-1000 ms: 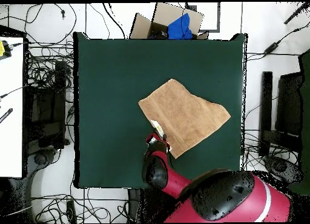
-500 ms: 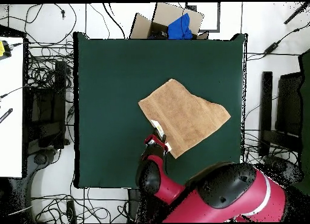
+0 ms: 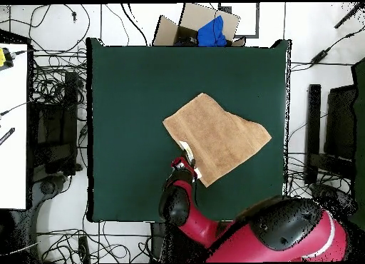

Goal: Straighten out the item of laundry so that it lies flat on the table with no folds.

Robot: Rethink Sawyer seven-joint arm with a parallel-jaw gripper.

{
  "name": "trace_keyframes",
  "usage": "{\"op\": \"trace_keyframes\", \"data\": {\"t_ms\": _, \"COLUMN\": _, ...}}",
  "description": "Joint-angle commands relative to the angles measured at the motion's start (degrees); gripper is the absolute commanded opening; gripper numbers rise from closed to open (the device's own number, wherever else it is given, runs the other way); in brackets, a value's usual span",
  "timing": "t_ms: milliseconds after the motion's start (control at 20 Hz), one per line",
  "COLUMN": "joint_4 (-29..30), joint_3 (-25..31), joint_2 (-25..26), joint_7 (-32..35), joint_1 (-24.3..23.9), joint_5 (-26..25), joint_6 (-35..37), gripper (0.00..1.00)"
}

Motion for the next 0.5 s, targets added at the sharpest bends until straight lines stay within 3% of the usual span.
{"op": "trace_keyframes", "data": {"t_ms": 50, "joint_4": 8.4, "joint_3": 1.5, "joint_2": 20.7, "joint_7": 21.9, "joint_1": -1.8, "joint_5": 16.7, "joint_6": 30.6, "gripper": 1.00}}
{"op": "trace_keyframes", "data": {"t_ms": 300, "joint_4": 6.8, "joint_3": 1.8, "joint_2": 24.1, "joint_7": 22.0, "joint_1": -2.9, "joint_5": 14.3, "joint_6": 26.0, "gripper": 1.00}}
{"op": "trace_keyframes", "data": {"t_ms": 500, "joint_4": 4.9, "joint_3": -0.4, "joint_2": 20.6, "joint_7": 13.6, "joint_1": 1.3, "joint_5": 13.3, "joint_6": 22.1, "gripper": 1.00}}
